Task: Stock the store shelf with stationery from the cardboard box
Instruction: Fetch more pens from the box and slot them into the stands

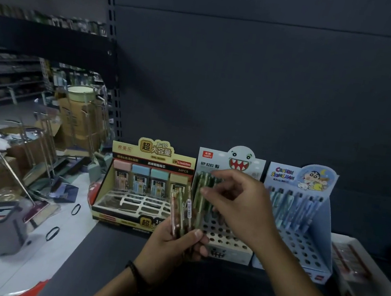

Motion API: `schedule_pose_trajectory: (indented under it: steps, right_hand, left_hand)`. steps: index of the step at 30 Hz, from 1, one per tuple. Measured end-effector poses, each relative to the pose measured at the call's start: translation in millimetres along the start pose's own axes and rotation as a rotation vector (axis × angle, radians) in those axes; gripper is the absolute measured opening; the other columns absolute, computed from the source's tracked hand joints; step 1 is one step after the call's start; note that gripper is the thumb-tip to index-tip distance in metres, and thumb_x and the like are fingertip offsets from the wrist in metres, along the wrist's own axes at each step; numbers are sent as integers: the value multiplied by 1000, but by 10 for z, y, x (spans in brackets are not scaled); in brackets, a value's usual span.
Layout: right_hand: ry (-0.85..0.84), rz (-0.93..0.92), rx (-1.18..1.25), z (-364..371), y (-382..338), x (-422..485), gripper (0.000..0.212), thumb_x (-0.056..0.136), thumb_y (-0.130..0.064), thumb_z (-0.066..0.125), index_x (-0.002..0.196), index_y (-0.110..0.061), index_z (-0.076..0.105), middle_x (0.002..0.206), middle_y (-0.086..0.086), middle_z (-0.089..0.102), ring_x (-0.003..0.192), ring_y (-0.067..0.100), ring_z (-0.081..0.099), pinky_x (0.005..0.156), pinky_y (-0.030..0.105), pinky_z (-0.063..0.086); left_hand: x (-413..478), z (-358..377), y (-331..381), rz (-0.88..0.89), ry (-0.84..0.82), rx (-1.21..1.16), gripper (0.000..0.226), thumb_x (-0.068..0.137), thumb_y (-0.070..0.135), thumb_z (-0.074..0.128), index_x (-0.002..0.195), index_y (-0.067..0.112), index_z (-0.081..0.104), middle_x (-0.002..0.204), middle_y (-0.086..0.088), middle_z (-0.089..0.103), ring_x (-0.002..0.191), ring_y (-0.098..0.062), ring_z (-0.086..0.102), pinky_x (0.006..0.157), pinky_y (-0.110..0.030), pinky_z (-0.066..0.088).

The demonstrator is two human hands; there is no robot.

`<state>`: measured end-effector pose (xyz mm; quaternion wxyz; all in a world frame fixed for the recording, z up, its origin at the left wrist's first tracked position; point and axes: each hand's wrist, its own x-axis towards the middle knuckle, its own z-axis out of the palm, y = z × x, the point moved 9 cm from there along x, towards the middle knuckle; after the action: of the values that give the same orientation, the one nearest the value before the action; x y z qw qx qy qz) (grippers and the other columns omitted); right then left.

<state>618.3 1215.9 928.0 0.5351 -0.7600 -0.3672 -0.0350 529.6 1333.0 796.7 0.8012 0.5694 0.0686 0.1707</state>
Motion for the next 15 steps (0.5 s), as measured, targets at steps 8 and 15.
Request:
schedule_pose_trajectory:
  steps: [8,15]
  right_hand:
    - [45,-5,35,5,-24,37,32,90,-24,83,119,-33,76,83,-17,77,83,-4,72,82,22,58]
    - [248,-88,56,-309,-68,42,34,90,-14,80,119,-31,79,82,-17,78,79,0,75,79,27,63]
  left_hand:
    - [-1,-58,91,98,14,56,32,100,-2,62,131,4,57,87,-24,73,69,-29,72,64,-35,60]
    - [-19,-206,239,207,98,189,36,111,20,44,143,7,55,54,-9,47,42,-18,39,45,-27,34]
